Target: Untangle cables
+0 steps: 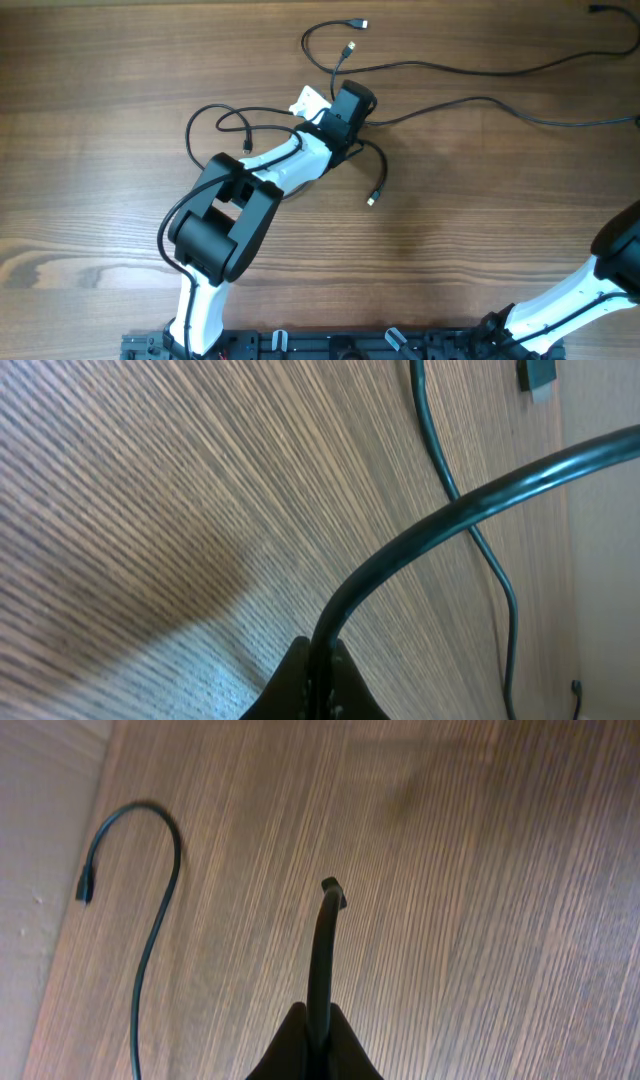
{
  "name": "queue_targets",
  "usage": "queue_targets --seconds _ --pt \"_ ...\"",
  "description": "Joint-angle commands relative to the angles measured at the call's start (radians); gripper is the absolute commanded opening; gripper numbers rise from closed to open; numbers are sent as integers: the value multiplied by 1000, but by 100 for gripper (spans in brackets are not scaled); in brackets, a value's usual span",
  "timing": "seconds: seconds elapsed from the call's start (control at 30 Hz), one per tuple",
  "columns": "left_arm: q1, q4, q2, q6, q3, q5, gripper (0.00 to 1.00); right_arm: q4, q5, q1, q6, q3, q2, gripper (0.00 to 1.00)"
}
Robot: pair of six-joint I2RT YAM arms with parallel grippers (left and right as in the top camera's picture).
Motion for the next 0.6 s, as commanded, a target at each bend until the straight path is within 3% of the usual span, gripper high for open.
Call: queue_targets --seconds 0.0,0.23,0.57 --pt "-3 -23 16 -2 -1 -35 4 30 35 -25 -26 2 26 4" --pt "-4 -107 16 -1 -1 2 4 114 38 -83 -71 2 64 4" --pt "-3 -110 16 2 -1 12 4 180 45 -110 -96 2 124 4"
